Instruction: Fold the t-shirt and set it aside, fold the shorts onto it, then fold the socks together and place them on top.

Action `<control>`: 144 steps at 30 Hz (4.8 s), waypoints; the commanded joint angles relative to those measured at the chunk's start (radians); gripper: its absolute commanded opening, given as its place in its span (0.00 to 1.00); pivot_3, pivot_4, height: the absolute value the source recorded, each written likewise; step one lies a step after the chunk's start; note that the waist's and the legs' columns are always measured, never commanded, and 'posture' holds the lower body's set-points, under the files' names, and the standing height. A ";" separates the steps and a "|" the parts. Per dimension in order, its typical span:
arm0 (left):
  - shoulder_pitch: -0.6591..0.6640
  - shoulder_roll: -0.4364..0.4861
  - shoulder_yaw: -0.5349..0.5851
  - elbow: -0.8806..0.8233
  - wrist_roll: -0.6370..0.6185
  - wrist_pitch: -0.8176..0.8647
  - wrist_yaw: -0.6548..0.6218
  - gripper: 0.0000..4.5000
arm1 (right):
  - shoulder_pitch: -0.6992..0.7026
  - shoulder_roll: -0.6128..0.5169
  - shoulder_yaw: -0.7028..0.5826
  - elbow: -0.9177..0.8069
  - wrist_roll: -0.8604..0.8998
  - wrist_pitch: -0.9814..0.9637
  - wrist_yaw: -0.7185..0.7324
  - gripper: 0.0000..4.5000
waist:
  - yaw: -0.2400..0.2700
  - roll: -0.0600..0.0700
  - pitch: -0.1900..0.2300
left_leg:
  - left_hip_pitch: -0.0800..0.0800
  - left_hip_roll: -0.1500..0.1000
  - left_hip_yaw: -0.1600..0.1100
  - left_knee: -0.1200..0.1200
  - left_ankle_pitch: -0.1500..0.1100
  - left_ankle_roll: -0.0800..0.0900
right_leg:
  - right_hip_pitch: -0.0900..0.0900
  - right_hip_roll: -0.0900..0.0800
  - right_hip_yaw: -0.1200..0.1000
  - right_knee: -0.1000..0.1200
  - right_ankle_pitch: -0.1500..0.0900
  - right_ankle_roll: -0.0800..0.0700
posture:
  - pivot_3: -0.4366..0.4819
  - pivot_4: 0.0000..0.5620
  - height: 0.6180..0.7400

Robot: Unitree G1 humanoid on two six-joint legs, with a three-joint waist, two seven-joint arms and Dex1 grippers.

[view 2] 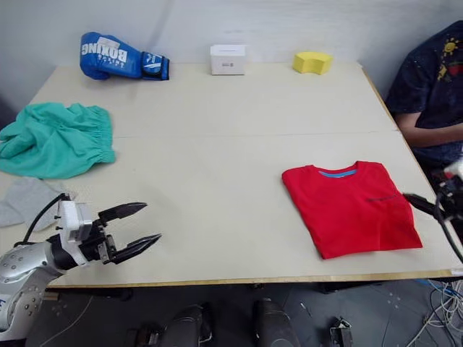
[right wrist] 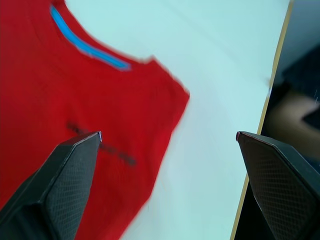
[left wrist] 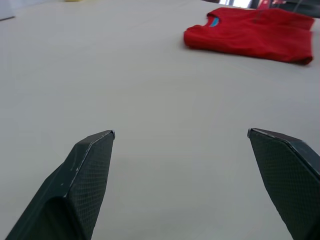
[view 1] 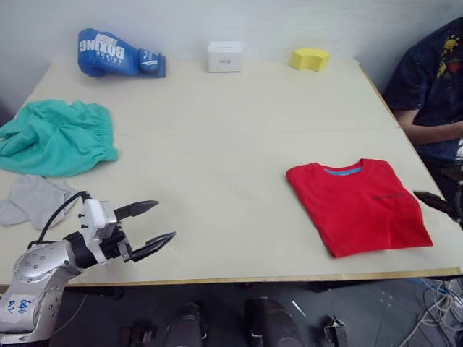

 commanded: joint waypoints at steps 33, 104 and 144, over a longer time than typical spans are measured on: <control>-0.358 0.190 0.092 0.371 0.066 0.347 0.456 1.00 | 0.206 0.509 0.302 -0.480 -0.065 -0.325 -0.155 0.99 | 0.053 -0.002 0.003 | 0.003 -0.016 -0.033 -0.005 0.001 0.002 | 0.023 -0.020 -0.034 -0.003 -0.005 -0.001 | 0.48 0.27 1.00; -0.486 0.197 -0.147 0.217 0.084 0.302 -0.379 0.98 | 0.106 0.499 0.315 -0.787 -0.004 0.099 -0.309 1.00 | 0.003 -0.015 0.009 | 0.009 -0.010 -0.008 0.011 0.002 -0.001 | 0.006 -0.013 -0.005 0.032 -0.014 0.002 | 0.48 0.27 1.00; -0.605 0.206 -0.318 0.908 0.607 -0.596 -0.021 1.00 | -0.127 0.673 0.664 -0.586 -0.400 0.243 -0.398 0.01 | 0.015 -0.017 0.009 | 0.003 -0.011 -0.007 0.006 0.000 0.006 | 0.001 -0.016 -0.009 0.027 -0.011 -0.002 | 0.48 0.27 1.00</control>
